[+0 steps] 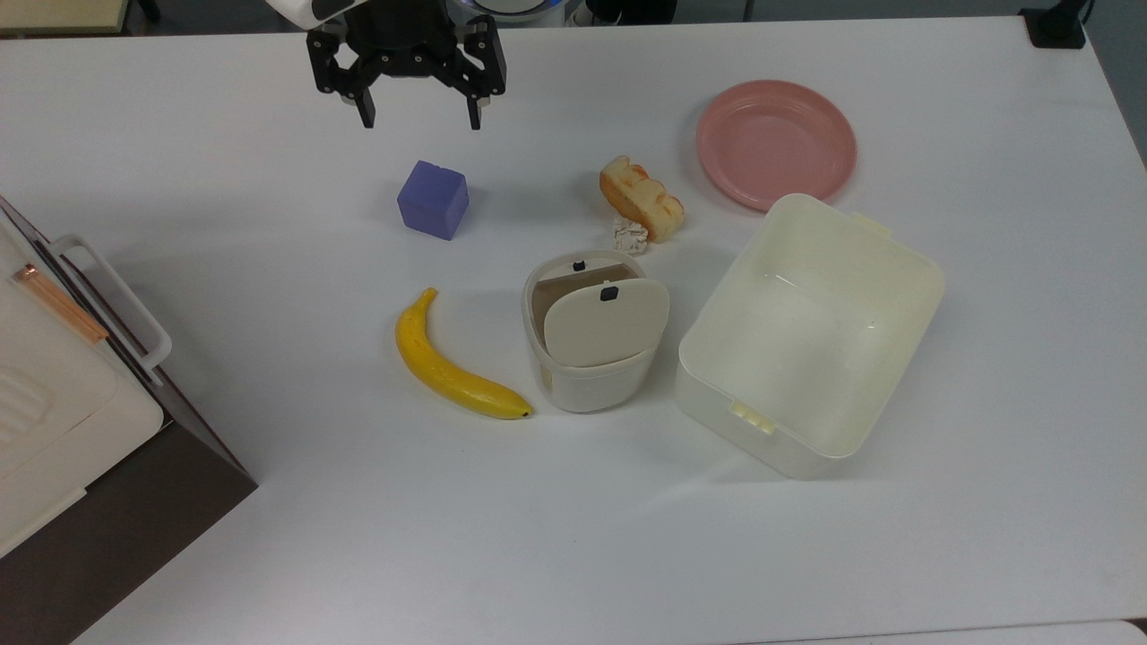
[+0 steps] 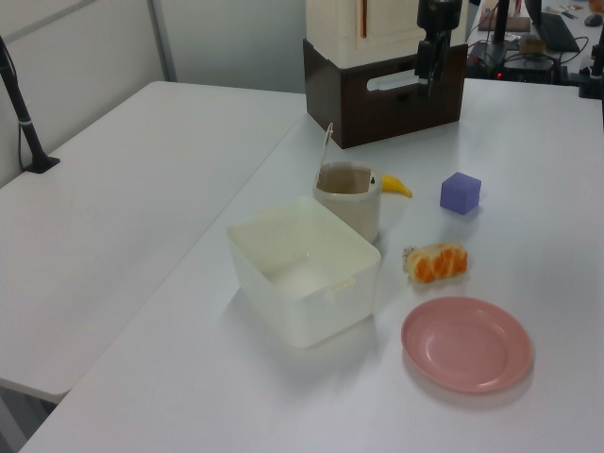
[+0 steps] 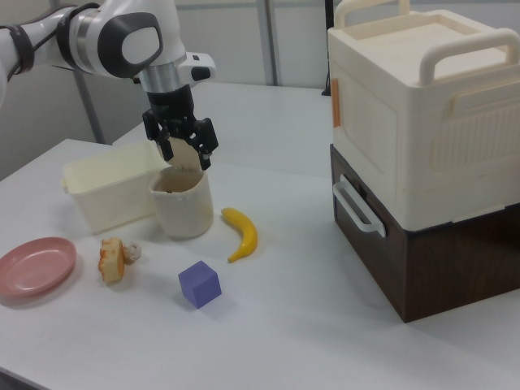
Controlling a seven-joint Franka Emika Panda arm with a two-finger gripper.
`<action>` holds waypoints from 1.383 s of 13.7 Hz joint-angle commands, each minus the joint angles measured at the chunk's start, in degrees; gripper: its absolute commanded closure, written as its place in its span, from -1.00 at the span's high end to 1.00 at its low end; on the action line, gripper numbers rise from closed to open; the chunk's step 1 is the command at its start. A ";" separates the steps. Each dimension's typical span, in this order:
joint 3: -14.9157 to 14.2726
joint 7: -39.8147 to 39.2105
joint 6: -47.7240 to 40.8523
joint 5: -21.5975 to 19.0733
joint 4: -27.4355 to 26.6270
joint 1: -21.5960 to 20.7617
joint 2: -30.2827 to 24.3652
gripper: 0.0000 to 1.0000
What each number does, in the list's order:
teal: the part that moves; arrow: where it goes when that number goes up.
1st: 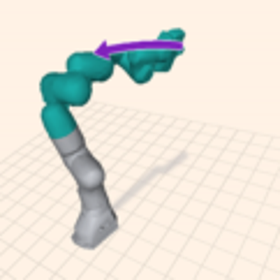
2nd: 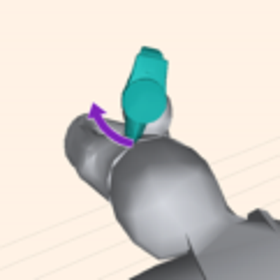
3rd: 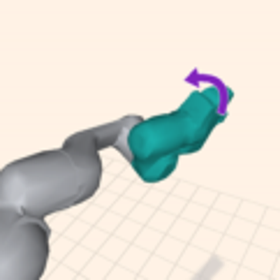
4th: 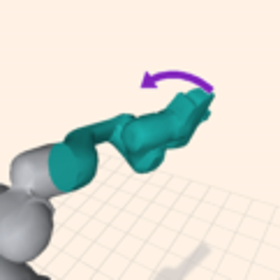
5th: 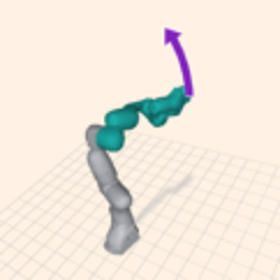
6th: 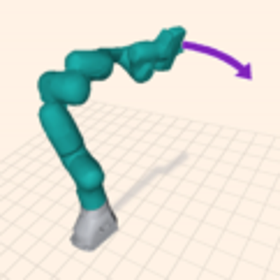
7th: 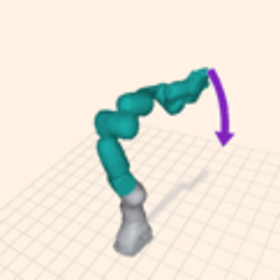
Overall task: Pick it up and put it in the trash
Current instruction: 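Move the open gripper over the orange-and-white snack beside the bin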
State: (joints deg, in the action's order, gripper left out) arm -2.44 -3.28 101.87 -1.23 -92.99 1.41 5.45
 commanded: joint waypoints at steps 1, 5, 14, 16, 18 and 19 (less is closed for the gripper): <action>0.77 1.60 -2.37 0.18 -2.19 -4.36 -0.71 1.00; 0.77 2.32 -2.38 0.18 -2.29 -5.01 -0.79 1.00; 0.77 9.85 3.49 0.18 -10.97 -11.51 0.79 1.00; 0.77 16.96 10.34 0.18 -15.19 -13.79 1.93 1.00; 0.86 23.29 13.87 0.09 -16.35 -14.24 3.86 1.00; 0.86 26.54 14.58 0.09 -16.44 -14.85 5.61 1.00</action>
State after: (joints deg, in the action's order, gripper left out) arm -1.15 15.83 113.07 -1.31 -107.32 -12.24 9.41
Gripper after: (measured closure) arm 0.000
